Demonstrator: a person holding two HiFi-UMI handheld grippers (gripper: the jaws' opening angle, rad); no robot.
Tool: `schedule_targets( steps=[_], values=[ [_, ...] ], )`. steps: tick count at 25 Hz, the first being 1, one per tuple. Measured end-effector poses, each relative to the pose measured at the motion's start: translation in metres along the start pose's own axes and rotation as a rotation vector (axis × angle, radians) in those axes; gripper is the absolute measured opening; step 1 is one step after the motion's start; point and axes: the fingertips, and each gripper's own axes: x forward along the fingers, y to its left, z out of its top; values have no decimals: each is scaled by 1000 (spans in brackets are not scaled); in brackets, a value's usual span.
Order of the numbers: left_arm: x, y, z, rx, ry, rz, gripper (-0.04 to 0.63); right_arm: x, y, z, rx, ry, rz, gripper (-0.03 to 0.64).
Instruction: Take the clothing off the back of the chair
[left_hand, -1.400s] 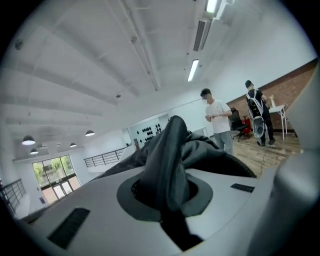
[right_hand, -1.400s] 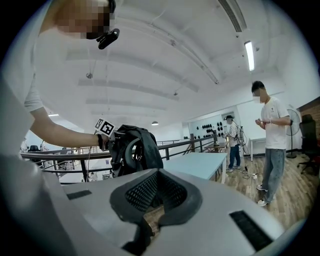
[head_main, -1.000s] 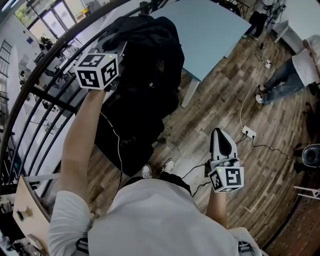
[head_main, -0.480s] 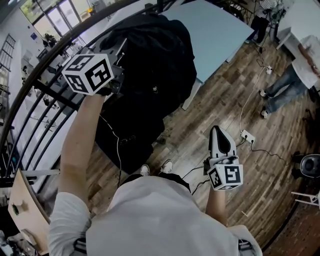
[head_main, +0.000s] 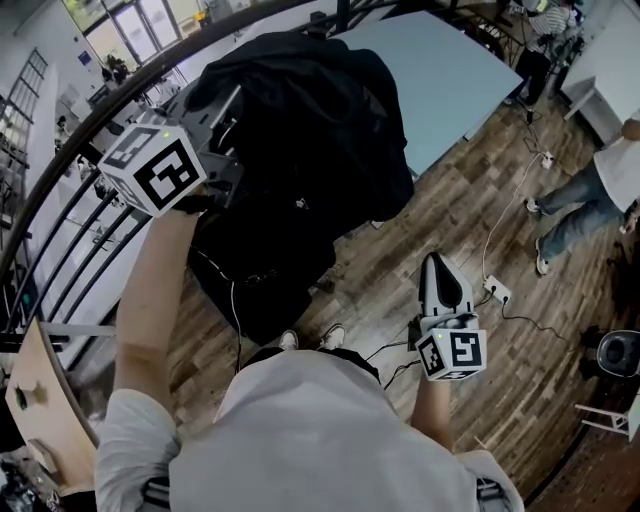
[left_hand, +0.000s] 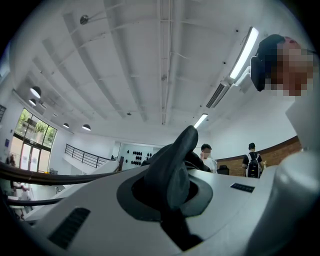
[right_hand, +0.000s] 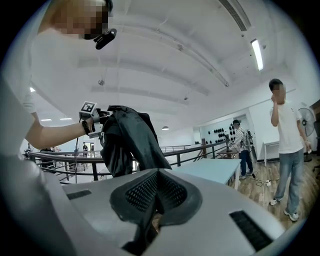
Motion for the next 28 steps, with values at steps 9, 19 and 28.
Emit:
schedule_targets(
  steps=[9,19,28],
  values=[
    [-60,-8,-2,-37,-18,14,44,6,10,2,-13,1,38,20],
    [-113,-14,4,-49,-31,34,44,14,20,7,-20,7,62,20],
    [-173,-3,4,-76,-60,85,44,17,48,5,-30,8,94,20]
  ],
)
